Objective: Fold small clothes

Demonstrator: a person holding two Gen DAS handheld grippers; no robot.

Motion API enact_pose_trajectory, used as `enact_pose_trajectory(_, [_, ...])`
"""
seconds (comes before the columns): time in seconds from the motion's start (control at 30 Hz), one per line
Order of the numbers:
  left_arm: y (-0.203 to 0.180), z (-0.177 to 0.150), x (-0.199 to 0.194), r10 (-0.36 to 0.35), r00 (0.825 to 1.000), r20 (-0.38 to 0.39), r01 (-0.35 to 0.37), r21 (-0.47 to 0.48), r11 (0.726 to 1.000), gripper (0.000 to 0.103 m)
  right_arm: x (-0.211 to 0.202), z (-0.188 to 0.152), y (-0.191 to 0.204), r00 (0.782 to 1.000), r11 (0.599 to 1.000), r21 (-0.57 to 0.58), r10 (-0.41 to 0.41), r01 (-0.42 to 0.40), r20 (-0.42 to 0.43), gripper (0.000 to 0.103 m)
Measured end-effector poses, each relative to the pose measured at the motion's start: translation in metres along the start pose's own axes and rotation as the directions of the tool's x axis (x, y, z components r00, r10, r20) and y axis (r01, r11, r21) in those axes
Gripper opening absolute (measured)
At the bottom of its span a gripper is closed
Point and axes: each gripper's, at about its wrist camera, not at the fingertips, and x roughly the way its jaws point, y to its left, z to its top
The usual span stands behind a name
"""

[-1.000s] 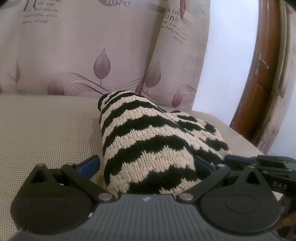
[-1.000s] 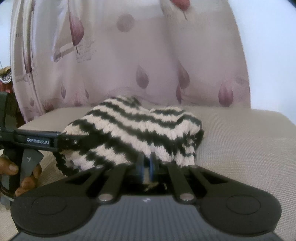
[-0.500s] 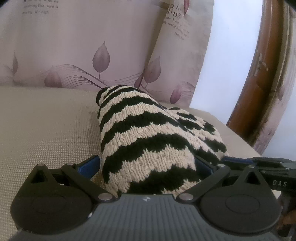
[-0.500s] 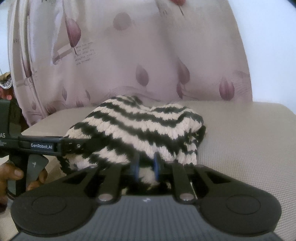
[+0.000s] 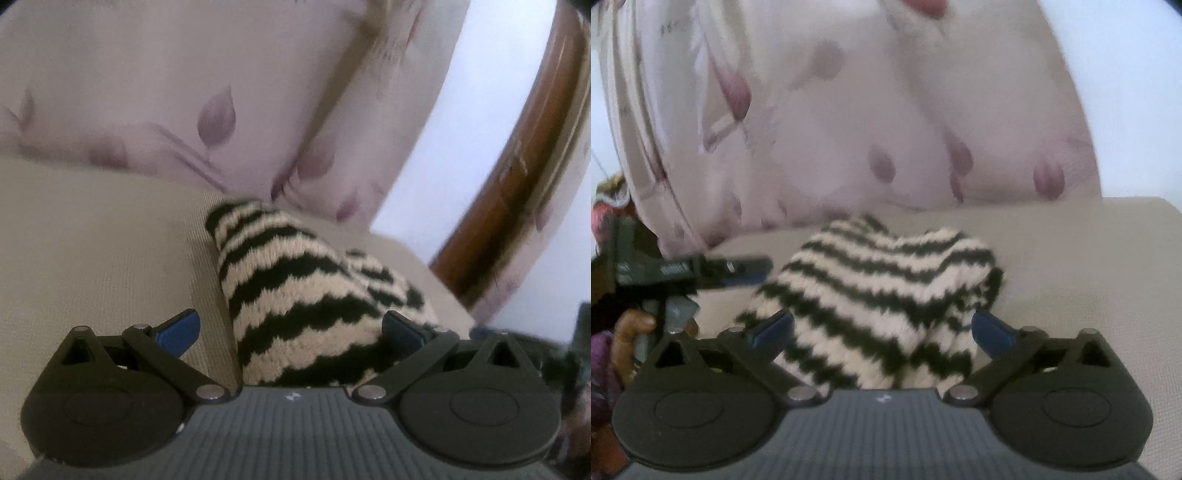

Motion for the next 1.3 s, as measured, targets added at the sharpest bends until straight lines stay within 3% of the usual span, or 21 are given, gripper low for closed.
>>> enact_pose_trajectory(0.2, [0.017, 0.003, 0.02, -0.1, 0.995, -0.024, 0.098, -0.069, 0.993, 0.103, 0.034, 0.007, -0.048, 0.996, 0.988, 0.156, 0.011, 0.004, -0.094, 0.103])
enact_pose_trajectory(0.4, [0.039, 0.004, 0.037, -0.211, 0.977, -0.042, 0.203, -0.148, 0.968, 0.103, 0.064, -0.002, -0.078, 0.975, 0.935, 0.333, 0.176, -0.123, -0.136, 0.103])
enact_pose_trajectory(0.57, [0.046, 0.005, 0.062, -0.297, 0.952, -0.081, 0.277, -0.191, 0.942, 0.103, 0.087, 0.0, -0.073, 0.959, 0.926, 0.327, 0.246, -0.19, -0.139, 0.103])
enact_pose_trajectory(0.9, [0.033, 0.011, 0.081, -0.309, 0.943, -0.125, 0.293, -0.134, 0.947, 0.101, 0.111, 0.005, -0.064, 0.953, 0.926, 0.305, 0.273, -0.223, -0.131, 0.1])
enact_pose_trajectory(0.97, [0.031, 0.01, 0.081, -0.285, 0.952, -0.115, 0.27, -0.13, 0.954, 0.09, 0.11, 0.003, -0.065, 0.955, 0.927, 0.308, 0.264, -0.214, -0.132, 0.083])
enact_pose_trajectory(1.03, [0.029, 0.008, 0.078, -0.264, 0.959, -0.103, 0.25, -0.129, 0.96, 0.083, 0.108, 0.001, -0.065, 0.958, 0.926, 0.318, 0.255, -0.204, -0.128, 0.076])
enact_pose_trajectory(1.17, [0.022, 0.006, 0.071, -0.23, 0.97, -0.08, 0.222, -0.095, 0.97, 0.071, 0.108, -0.002, -0.06, 0.961, 0.911, 0.364, 0.252, -0.196, -0.113, 0.069])
enact_pose_trajectory(1.3, [0.014, 0.006, 0.063, -0.207, 0.976, -0.074, 0.203, -0.053, 0.978, 0.069, 0.103, -0.008, -0.053, 0.968, 0.892, 0.41, 0.24, -0.19, -0.075, 0.066])
